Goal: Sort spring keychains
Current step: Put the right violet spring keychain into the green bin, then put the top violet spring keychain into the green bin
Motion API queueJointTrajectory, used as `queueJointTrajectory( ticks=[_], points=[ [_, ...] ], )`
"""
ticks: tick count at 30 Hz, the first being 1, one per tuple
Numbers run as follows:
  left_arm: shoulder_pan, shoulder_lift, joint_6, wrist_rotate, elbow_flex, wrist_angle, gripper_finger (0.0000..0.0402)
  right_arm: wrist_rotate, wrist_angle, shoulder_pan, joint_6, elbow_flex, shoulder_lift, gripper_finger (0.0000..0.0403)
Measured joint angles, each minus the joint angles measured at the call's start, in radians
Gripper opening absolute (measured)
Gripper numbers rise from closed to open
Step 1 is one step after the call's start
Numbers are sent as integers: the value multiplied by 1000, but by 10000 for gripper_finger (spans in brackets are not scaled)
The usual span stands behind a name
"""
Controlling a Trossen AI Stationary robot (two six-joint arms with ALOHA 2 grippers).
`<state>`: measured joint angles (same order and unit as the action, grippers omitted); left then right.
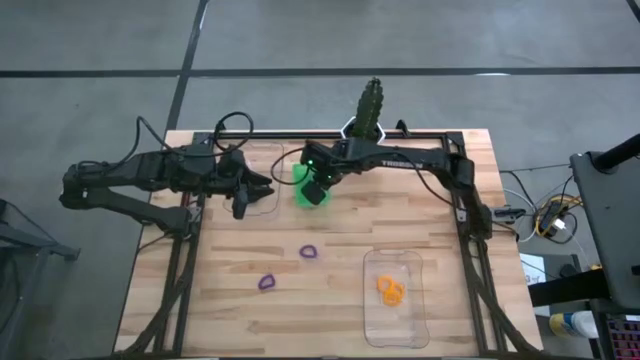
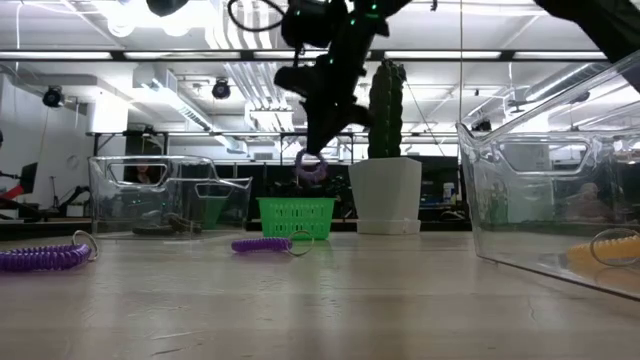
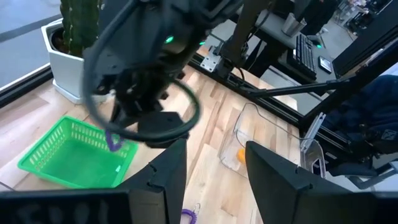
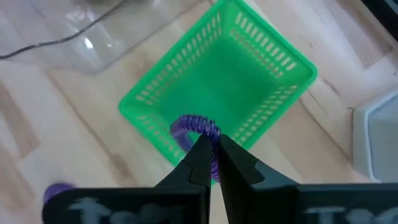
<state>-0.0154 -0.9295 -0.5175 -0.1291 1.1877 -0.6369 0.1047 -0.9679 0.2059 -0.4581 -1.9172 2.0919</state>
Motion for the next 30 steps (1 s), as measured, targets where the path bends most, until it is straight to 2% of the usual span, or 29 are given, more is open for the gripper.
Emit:
queueJointTrajectory(
  ticks=[10, 20, 24, 27, 30],
  points=[
    [-1, -1, -11, -1, 0, 1, 156, -42, 81, 37, 64, -3, 103, 24],
    [0, -2, -7, -12, 0, 1, 156, -68, 87, 38, 67, -9, 96, 147],
    [0, -2, -7, -13, 0, 1, 156, -203, 77, 30, 66, -9, 76, 178],
    [0, -2, -4, -14, 0, 1, 156, -315, 87, -5, 84, -9, 64, 185],
    [0, -2, 1, -10, 1, 1, 156, -357, 83, -63, 139, -9, 61, 187]
  ],
)
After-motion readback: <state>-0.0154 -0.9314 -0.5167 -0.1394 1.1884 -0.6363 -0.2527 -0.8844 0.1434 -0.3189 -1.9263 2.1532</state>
